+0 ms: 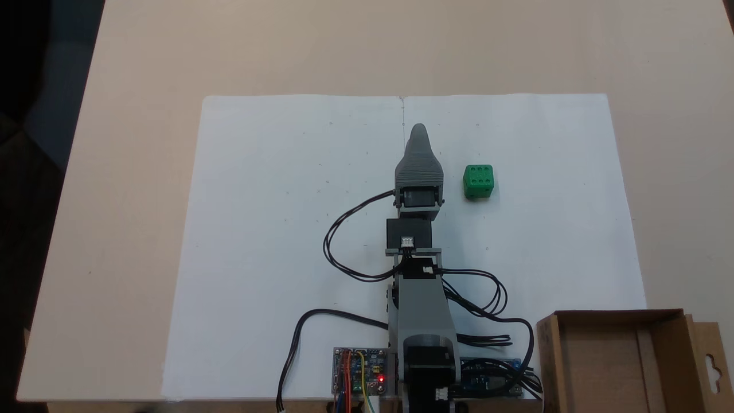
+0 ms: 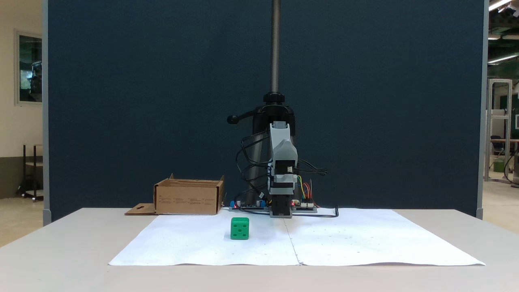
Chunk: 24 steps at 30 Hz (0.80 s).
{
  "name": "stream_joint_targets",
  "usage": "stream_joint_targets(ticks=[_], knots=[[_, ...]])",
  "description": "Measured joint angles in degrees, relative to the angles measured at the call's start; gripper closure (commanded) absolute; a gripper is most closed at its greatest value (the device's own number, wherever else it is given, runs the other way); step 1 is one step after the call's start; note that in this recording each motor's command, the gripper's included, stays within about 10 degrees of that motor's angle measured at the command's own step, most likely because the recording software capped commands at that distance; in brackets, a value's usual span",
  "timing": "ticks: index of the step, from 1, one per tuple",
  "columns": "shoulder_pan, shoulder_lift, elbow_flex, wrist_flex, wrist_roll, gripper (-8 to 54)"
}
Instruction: Grasp a green dice and put it in the bin.
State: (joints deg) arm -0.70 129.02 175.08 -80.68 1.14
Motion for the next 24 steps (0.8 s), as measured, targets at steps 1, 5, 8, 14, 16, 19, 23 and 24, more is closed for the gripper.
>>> stream_joint_targets(ticks=[1, 5, 8, 14, 16, 19, 23, 24], knots=[[0.53, 0.0, 0.0, 1.23, 0.0, 2.7], [1.05, 0.0, 0.0, 8.09, 0.09, 3.3], [1.14, 0.0, 0.0, 8.09, 0.09, 3.3], [1.14, 0.0, 0.0, 8.09, 0.09, 3.2], [1.14, 0.0, 0.0, 8.09, 0.09, 3.2], [1.14, 0.0, 0.0, 8.09, 0.09, 3.2], [1.14, 0.0, 0.0, 8.09, 0.09, 3.2], [1.14, 0.0, 0.0, 8.09, 0.09, 3.2]])
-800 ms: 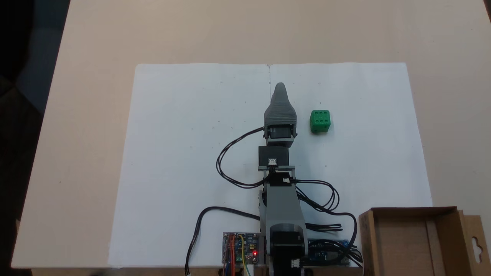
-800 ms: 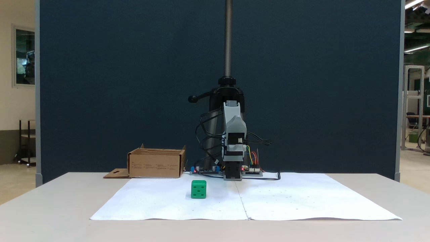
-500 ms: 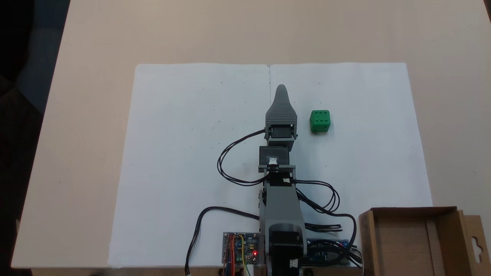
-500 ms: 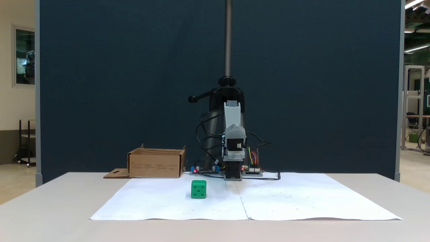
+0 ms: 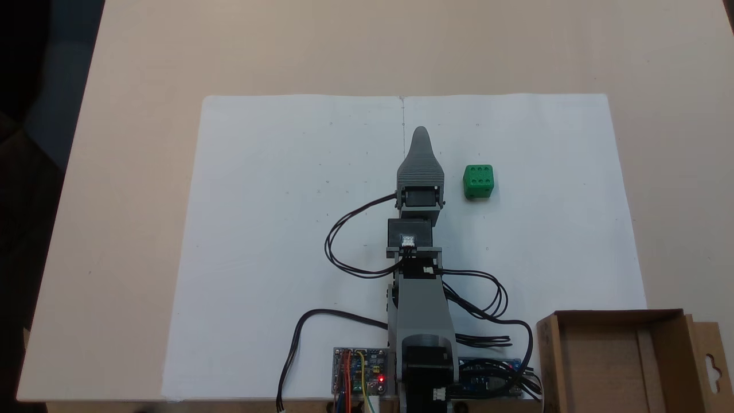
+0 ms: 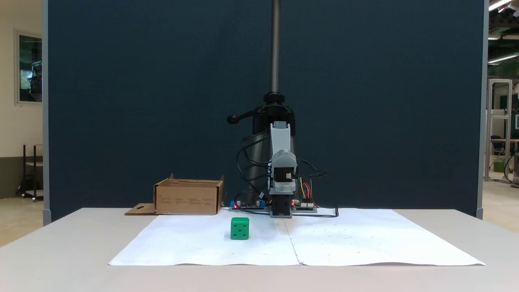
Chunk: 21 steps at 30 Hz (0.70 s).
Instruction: Grasp a green dice and put it in the bin.
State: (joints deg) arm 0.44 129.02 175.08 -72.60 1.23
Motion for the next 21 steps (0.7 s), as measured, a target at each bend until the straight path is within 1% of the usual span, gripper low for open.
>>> stream_joint_targets(ticks=[15, 17, 21], knots=[[-0.35, 0.0, -0.26, 0.18, 0.0, 3.5], [-0.44, 0.0, -1.14, 2.99, 0.0, 3.3], [0.0, 0.0, -6.15, 17.49, 0.0, 3.1]])
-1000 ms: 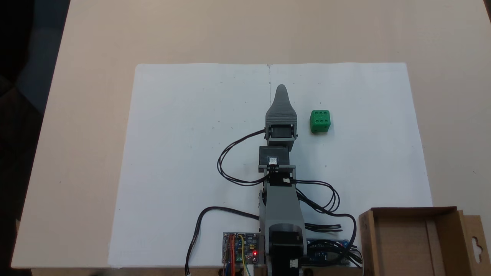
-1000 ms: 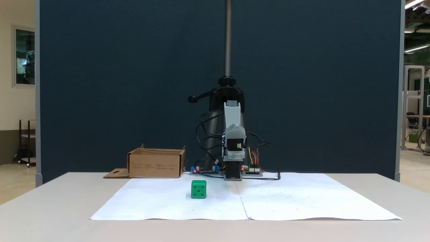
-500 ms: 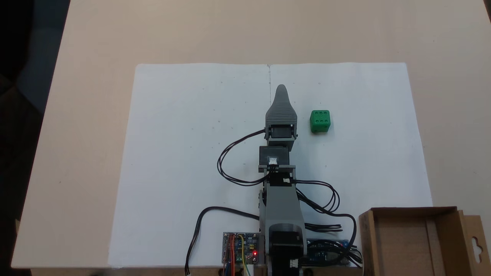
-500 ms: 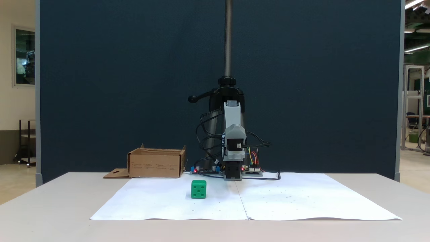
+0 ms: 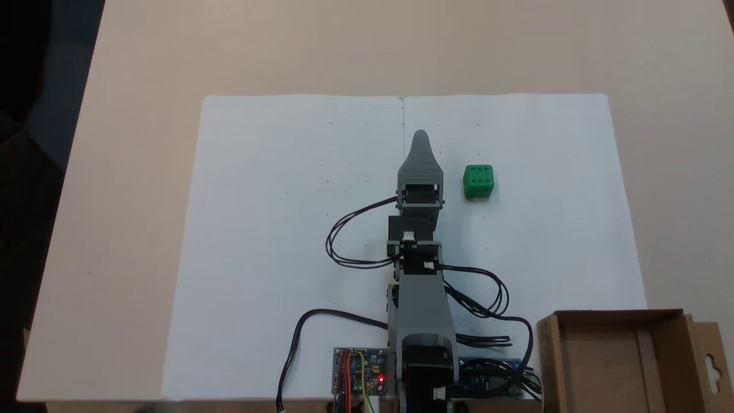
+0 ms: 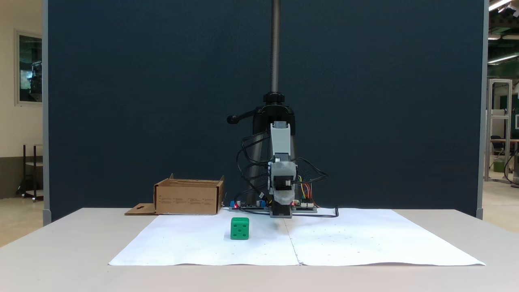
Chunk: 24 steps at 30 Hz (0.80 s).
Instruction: Grasp a green dice and put it in the bin.
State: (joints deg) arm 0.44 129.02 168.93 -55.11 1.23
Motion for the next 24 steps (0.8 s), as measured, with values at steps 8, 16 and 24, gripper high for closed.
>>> stream_joint_targets(ticks=[8, 16, 24], knots=[[0.88, 0.0, -12.57, 28.92, 0.0, 3.1], [2.29, 0.0, -23.91, 53.35, -0.18, 2.1], [4.92, -0.97, -40.34, 77.26, -0.18, 1.5]])
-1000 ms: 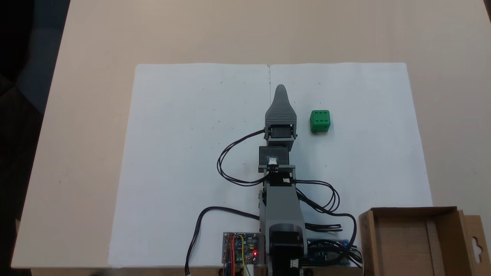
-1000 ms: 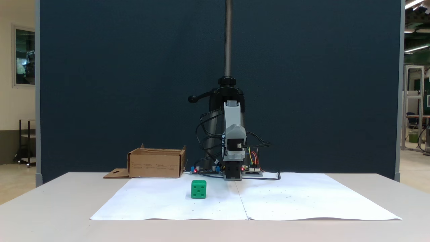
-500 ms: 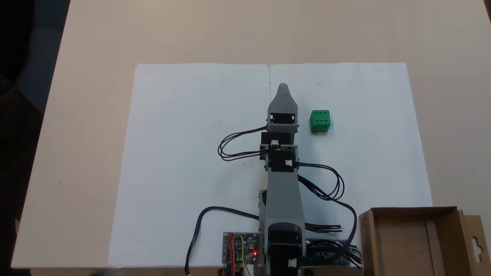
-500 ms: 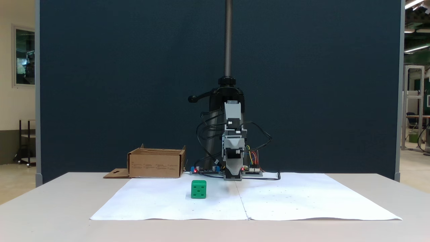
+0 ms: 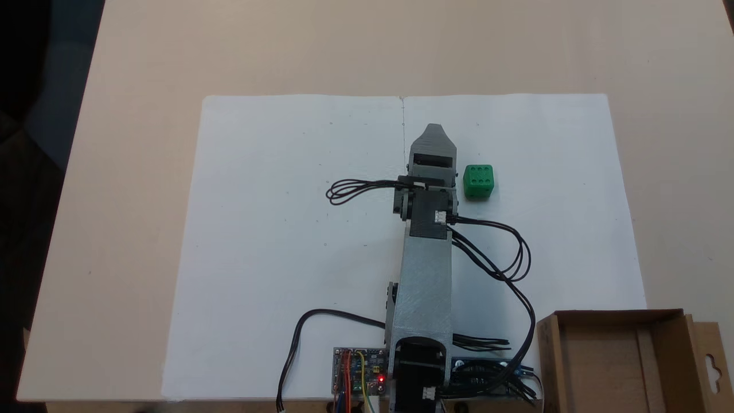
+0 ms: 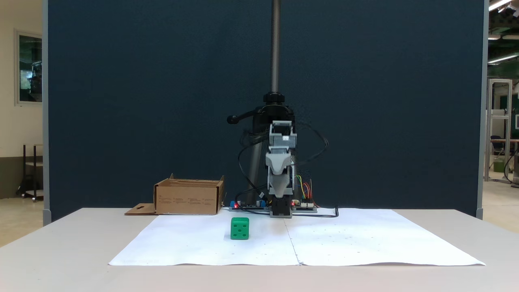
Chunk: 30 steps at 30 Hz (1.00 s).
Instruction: Grasp a green dice and put it in the bin.
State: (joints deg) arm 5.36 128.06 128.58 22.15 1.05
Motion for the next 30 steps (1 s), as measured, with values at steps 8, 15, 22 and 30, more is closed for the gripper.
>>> stream_joint_targets(ticks=[8, 15, 22, 30], knots=[[4.22, -10.11, -12.3, 19.25, 0.0, 2.4], [9.49, -20.74, -24.43, 29.0, 0.0, 2.4], [12.48, -28.56, -28.12, 29.27, -3.69, 2.2], [13.97, -32.43, -29.09, 29.27, -14.15, 2.0]])
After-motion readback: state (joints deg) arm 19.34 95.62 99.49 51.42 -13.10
